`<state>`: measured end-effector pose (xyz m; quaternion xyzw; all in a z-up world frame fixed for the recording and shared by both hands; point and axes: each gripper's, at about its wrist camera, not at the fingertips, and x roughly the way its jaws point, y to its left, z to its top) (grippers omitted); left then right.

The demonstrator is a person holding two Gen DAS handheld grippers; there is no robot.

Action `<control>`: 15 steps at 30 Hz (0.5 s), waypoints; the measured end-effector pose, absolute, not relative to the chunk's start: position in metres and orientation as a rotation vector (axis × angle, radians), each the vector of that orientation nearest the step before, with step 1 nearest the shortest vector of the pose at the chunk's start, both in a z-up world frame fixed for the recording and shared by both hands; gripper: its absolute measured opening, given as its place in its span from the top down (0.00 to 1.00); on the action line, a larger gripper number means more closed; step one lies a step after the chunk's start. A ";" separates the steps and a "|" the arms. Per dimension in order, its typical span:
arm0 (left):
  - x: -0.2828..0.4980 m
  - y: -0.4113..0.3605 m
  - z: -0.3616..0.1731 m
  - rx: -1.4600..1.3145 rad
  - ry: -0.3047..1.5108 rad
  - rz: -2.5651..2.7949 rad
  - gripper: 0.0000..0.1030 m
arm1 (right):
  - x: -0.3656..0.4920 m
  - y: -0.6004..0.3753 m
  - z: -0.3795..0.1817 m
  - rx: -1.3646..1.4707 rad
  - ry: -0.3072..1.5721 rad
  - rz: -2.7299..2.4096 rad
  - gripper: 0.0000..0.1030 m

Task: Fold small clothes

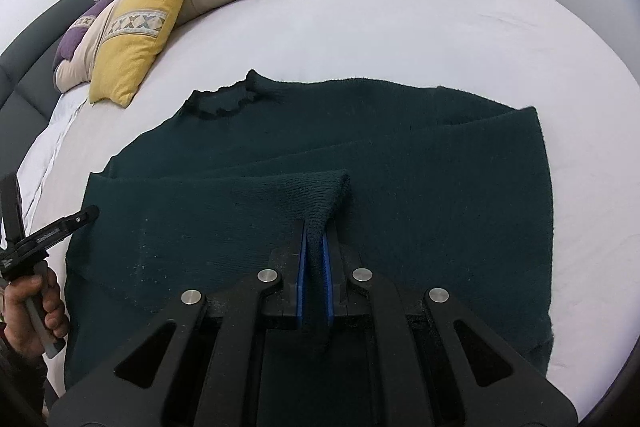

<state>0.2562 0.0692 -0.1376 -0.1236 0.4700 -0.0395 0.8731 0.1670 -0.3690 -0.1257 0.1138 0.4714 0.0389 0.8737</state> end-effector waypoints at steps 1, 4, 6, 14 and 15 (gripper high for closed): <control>0.255 0.069 -0.136 -0.253 0.977 -0.078 0.82 | 0.167 -0.368 -0.126 0.234 0.984 0.082 0.94; 0.251 0.075 -0.131 -0.260 0.952 -0.083 0.91 | 0.165 -0.362 -0.116 0.239 0.958 0.084 0.94; 0.249 0.076 -0.131 -0.262 0.938 -0.075 0.91 | 0.166 -0.358 -0.110 0.249 0.941 0.092 0.94; 0.255 0.080 -0.144 -0.257 0.927 -0.078 0.90 | 0.180 -0.361 -0.140 0.310 0.991 0.063 0.95; 0.253 0.083 -0.142 -0.265 0.926 -0.081 0.86 | 0.180 -0.358 -0.137 0.292 0.994 0.061 0.92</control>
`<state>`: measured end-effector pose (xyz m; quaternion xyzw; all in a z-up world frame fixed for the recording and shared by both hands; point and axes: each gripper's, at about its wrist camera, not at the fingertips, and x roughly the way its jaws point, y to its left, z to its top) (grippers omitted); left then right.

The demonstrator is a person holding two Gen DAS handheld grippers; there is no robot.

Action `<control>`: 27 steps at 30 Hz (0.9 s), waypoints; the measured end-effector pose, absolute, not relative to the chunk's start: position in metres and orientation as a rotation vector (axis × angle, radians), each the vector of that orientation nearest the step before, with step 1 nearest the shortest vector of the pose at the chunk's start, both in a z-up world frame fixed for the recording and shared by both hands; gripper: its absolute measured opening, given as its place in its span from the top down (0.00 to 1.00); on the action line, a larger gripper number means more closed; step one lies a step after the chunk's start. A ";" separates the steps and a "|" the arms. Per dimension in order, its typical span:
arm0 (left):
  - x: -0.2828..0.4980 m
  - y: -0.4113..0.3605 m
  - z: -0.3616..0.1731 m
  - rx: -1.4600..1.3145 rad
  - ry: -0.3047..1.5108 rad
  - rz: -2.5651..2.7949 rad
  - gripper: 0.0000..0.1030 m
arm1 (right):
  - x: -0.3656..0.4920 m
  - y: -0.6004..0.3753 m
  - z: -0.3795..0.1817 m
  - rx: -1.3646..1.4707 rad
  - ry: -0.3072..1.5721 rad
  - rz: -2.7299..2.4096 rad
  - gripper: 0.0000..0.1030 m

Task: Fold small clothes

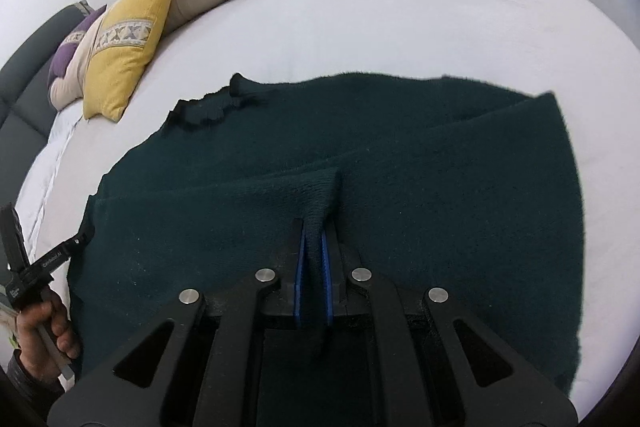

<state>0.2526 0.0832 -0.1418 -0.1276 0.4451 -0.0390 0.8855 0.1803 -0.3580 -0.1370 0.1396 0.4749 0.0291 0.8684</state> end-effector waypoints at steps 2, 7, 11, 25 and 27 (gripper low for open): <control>0.242 0.089 -0.132 -0.279 0.907 -0.058 0.85 | 0.175 -0.353 -0.126 0.256 0.992 0.039 0.90; 0.203 0.072 -0.101 -0.195 0.794 -0.087 0.85 | 0.144 -0.347 -0.102 0.250 0.920 0.005 0.87; 0.213 0.051 -0.132 -0.096 0.900 -0.099 0.84 | 0.142 -0.339 -0.123 0.233 0.985 -0.002 0.88; 0.128 0.102 -0.097 -0.200 0.873 -0.178 0.33 | 0.009 -0.395 -0.071 0.423 0.834 0.033 0.32; 0.101 0.111 -0.093 -0.209 0.883 -0.202 0.27 | -0.027 -0.401 -0.065 0.432 0.832 0.066 0.32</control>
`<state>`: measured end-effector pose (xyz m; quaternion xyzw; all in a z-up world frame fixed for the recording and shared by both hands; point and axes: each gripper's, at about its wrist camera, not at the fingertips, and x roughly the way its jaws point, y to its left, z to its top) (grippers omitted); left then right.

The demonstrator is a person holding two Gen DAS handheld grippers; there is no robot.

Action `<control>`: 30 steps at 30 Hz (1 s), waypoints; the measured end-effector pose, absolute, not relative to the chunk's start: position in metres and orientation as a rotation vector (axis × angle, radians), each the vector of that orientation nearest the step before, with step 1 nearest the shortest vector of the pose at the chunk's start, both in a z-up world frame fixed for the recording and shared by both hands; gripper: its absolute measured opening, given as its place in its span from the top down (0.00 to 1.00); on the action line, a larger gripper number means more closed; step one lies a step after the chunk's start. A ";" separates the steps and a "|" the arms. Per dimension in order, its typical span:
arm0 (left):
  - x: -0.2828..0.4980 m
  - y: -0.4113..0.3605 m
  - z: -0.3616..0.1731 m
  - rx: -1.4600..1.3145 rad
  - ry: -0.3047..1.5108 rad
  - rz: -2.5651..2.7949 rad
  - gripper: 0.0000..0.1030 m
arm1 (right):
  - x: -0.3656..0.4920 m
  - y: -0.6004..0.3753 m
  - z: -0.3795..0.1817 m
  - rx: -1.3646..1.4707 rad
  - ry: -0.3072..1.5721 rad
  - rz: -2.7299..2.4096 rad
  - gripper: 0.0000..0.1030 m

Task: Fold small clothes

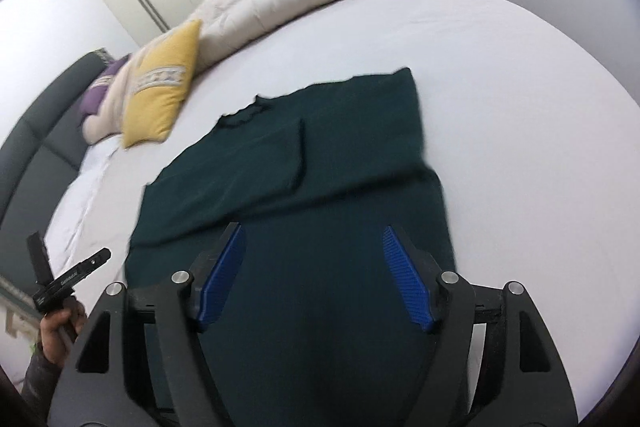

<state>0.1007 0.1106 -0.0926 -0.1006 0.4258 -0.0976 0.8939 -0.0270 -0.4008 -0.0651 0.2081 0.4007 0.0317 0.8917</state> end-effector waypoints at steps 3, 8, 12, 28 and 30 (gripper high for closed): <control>0.058 0.128 -0.096 -0.280 0.939 -0.253 0.26 | -0.082 -0.419 -0.068 0.468 0.891 0.072 0.32; -0.012 0.150 -0.121 -0.429 1.053 -0.307 0.26 | -0.163 -0.439 -0.087 0.514 0.958 0.081 0.32; -0.051 0.150 -0.138 -0.460 1.129 -0.341 0.26 | -0.203 -0.448 -0.108 0.581 0.987 0.099 0.34; -0.076 0.140 -0.152 -0.527 1.240 -0.441 0.66 | -0.256 -0.473 -0.128 0.675 1.088 0.094 0.43; -0.077 0.139 -0.154 -0.519 1.249 -0.437 0.82 | -0.259 -0.478 -0.125 0.667 1.106 0.073 0.43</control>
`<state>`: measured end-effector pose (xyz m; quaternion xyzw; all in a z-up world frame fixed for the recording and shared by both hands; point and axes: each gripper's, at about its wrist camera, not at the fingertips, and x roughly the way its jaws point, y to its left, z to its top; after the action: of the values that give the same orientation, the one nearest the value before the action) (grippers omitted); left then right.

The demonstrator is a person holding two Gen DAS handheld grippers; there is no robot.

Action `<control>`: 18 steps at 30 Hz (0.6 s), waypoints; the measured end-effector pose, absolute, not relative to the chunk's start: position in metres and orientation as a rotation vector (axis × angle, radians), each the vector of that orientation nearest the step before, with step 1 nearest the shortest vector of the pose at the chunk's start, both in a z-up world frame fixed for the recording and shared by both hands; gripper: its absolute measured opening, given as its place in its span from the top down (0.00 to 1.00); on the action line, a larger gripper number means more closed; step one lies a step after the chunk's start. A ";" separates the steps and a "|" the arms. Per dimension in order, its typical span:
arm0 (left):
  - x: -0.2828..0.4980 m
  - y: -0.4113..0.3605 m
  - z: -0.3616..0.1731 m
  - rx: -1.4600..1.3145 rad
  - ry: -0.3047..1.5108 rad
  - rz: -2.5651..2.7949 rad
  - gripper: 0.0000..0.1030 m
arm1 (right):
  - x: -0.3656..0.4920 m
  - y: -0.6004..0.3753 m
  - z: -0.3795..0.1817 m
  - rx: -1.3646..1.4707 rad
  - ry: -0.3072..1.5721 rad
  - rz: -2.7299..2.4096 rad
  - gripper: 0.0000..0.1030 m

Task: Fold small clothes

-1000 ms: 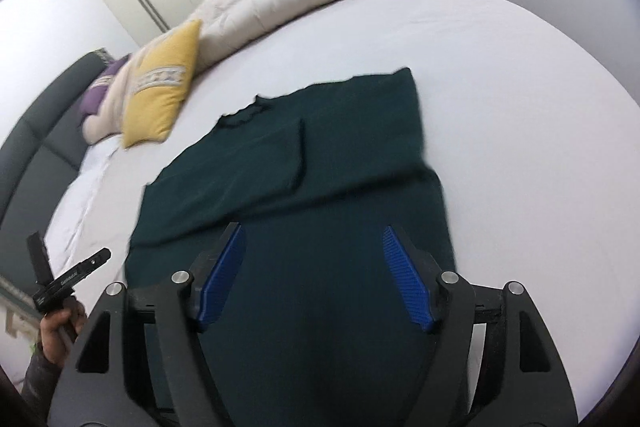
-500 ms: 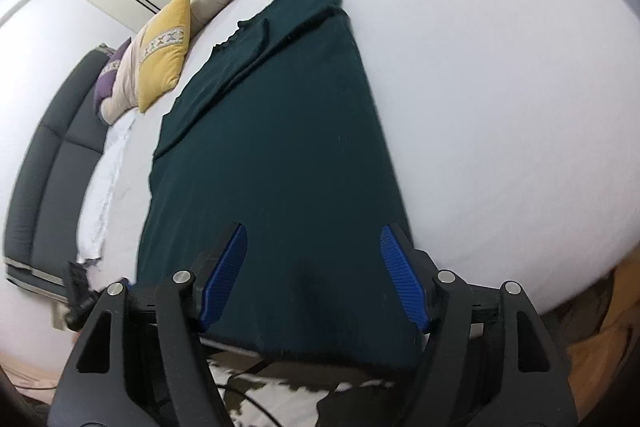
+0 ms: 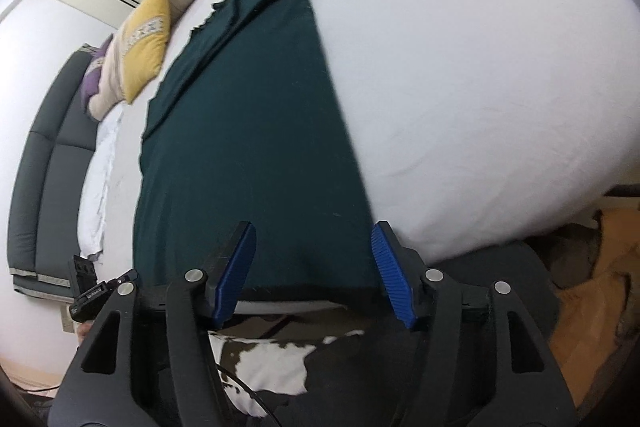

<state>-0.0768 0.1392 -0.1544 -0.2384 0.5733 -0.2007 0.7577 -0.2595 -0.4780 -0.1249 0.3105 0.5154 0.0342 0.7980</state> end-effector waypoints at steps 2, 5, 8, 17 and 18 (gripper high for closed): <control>-0.078 0.137 -0.157 -0.513 1.257 -0.434 0.87 | -0.261 -0.482 -0.122 0.659 1.112 0.068 0.43; -0.079 0.136 -0.158 -0.512 1.259 -0.436 0.91 | -0.261 -0.485 -0.125 0.657 1.147 0.051 0.44; -0.078 0.133 -0.157 -0.503 1.257 -0.438 0.92 | -0.255 -0.480 -0.138 0.651 1.219 0.063 0.49; -0.082 0.134 -0.155 -0.498 1.249 -0.445 0.93 | -0.252 -0.479 -0.151 0.632 1.254 0.073 0.80; -0.082 0.134 -0.154 -0.495 1.247 -0.447 0.93 | -0.254 -0.480 -0.150 0.636 1.248 0.079 0.90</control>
<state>-0.0822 0.1342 -0.1544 -0.2274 0.5728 -0.2055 0.7602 -0.2542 -0.4799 -0.1505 0.2924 0.5742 0.0363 0.7638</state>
